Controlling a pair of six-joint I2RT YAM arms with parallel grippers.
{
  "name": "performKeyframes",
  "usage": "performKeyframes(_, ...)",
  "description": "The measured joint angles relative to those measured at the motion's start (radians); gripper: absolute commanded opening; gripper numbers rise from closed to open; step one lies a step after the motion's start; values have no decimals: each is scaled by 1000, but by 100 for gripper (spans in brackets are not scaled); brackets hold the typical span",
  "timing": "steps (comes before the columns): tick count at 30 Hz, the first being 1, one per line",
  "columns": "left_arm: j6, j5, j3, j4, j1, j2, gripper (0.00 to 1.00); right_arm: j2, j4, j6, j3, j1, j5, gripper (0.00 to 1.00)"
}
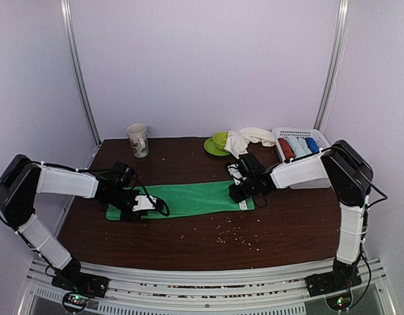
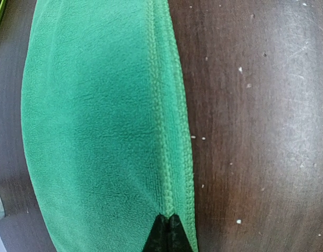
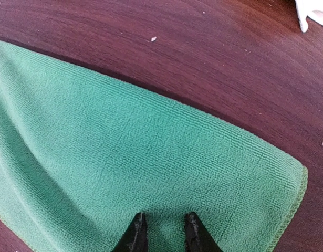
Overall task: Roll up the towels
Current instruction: Adjust the towel at the center of the board.
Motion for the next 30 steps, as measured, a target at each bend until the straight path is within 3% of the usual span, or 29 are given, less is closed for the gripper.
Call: performKeyframes(30, 12, 33, 29, -93, 0, -29, 0, 10, -43, 14, 32, -11, 24, 26)
